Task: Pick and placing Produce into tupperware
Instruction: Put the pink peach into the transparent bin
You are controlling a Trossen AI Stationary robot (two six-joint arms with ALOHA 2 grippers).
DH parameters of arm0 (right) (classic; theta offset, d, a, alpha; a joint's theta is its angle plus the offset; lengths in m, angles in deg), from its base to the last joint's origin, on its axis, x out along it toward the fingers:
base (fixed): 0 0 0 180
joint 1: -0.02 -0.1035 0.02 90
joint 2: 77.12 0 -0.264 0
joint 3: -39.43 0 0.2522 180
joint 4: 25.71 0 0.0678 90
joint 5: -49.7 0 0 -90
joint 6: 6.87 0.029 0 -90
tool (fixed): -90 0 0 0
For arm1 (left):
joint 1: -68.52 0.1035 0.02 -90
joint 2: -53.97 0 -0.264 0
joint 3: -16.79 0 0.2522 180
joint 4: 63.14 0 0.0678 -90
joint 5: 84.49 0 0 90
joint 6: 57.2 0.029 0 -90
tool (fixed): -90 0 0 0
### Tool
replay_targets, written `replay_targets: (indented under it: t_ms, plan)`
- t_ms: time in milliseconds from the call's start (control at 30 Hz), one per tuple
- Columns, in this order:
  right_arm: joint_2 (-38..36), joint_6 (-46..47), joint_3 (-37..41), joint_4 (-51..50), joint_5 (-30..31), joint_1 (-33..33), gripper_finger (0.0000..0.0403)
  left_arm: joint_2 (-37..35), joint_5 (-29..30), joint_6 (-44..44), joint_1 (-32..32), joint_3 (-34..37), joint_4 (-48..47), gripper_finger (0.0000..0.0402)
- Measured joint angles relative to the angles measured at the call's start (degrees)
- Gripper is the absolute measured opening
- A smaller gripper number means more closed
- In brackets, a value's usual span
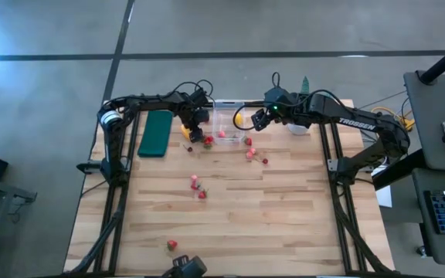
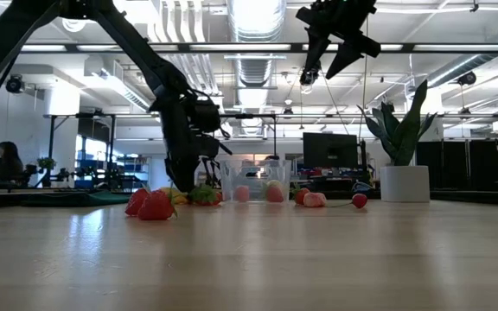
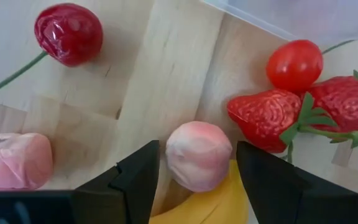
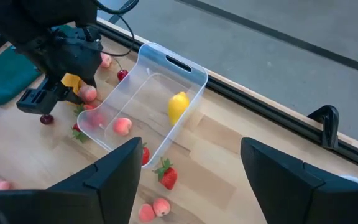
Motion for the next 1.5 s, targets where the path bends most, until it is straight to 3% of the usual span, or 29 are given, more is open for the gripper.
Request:
replay_targets:
  t_ms: [133,400,533,1067,1233,1500]
  plan:
    - [0.0,-0.3,0.0,0.0,0.0,0.0,0.0268,0.0,0.1,0.0,0.0,0.0,0.1,0.0186]
    - [0.0,-0.7,0.0,0.0,0.1,0.1,0.0269,0.0,0.0,0.0,-0.1,0.1,1.4,0.0121]
    - [0.0,-0.9,0.0,-0.2,0.1,0.1,0.0266,0.0,0.0,0.0,-0.3,-0.4,2.2,0.0112]
    - [0.0,-1.3,0.0,-0.5,0.0,0.1,0.0261,-9.3,-0.3,0.0,-2.6,-7.2,7.7,0.0110]
    - [0.0,-1.3,0.0,-0.5,0.0,0.1,0.0268,-7.7,-0.4,-1.1,-4.8,-10.8,13.9,0.0111]
    - [0.0,-1.3,0.0,-1.5,0.0,0.1,0.0283,-1.7,0.7,-8.0,-5.2,-15.9,7.1,0.0171]
